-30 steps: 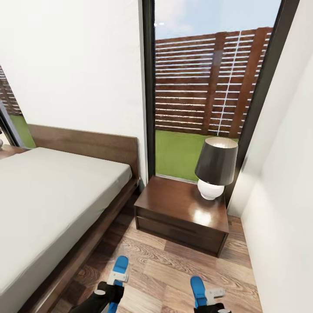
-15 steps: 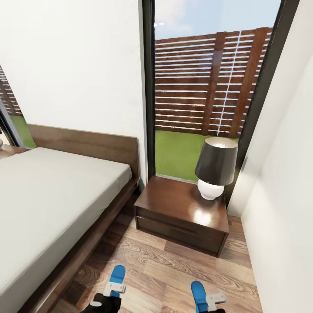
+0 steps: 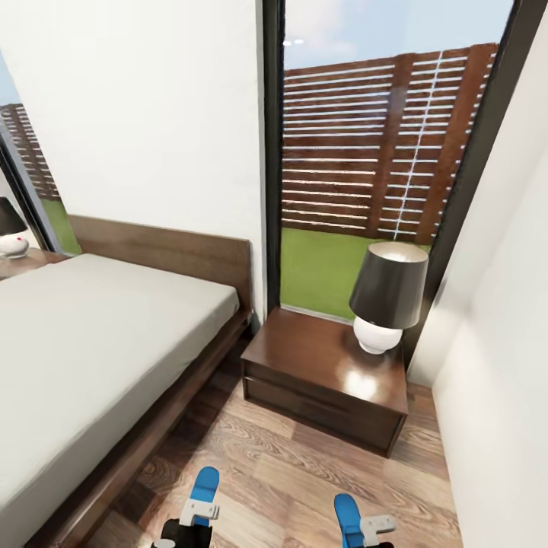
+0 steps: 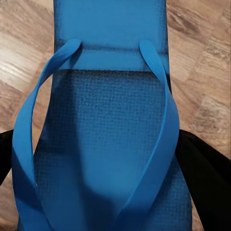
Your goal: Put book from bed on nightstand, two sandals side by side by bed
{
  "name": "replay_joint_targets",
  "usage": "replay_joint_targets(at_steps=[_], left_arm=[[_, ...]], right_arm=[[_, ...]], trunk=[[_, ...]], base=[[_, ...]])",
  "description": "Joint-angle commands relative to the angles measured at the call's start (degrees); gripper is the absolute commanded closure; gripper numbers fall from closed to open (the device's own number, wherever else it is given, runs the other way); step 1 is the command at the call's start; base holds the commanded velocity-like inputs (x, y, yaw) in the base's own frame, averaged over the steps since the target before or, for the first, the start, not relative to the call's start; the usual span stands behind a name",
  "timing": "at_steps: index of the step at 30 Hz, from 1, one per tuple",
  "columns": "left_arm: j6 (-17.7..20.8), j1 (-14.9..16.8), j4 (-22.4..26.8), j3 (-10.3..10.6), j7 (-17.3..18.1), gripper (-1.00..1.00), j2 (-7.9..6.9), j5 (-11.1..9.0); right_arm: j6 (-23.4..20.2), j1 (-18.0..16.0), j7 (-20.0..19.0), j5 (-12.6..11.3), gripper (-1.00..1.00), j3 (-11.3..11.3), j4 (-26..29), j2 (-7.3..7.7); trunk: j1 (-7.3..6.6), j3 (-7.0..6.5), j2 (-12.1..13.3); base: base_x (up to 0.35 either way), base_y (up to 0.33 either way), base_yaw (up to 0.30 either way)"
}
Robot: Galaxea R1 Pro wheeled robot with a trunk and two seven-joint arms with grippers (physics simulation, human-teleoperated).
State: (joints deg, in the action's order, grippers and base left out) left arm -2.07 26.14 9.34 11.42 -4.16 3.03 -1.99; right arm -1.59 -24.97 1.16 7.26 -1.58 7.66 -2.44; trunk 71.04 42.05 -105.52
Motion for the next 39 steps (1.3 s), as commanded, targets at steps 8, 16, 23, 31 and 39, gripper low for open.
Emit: replay_joint_targets(at_steps=[8, 16, 23, 31, 39], left_arm=[[-0.8, 0.0, -0.1, 0.5, -0.4, 1.0, -0.03, -0.2], [-1.2, 0.0, -0.1, 0.5, -0.4, 1.0, -0.04, -0.2], [-1.3, 0.0, -0.1, 0.5, -0.4, 1.0, -0.04, -0.3], [-1.3, 0.0, -0.1, 0.5, -0.4, 1.0, -0.04, -0.2], [-1.3, 0.0, -0.1, 0.5, -0.4, 1.0, -0.04, -0.1]], right_arm=[[-0.2, 0.1, 0.1, 0.6, 1.0, -0.2, 0.1, 0.0], [-0.2, 0.1, 0.1, 0.6, 1.0, -0.2, 0.1, 0.09], [-0.2, 0.1, 0.1, 0.6, 1.0, -0.2, 0.1, 0.07], [-0.2, 0.3, 0.1, 0.6, 1.0, -0.2, 0.1, 0.07], [-0.2, 0.5, 0.1, 0.6, 1.0, -0.2, 0.1, 0.07]], trunk=[[-0.01, 0.08, 0.0], [-0.01, 0.24, 0.0], [-0.01, 0.39, 0.0], [-0.01, 0.42, 0.0], [-0.01, 0.42, 0.0]], base=[[0.0, -0.102, 0.267], [0.0, -0.019, 0.28], [0.0, -0.003, 0.226], [0.0, 0.0, 0.037], [0.0, 0.0, 0.005]])
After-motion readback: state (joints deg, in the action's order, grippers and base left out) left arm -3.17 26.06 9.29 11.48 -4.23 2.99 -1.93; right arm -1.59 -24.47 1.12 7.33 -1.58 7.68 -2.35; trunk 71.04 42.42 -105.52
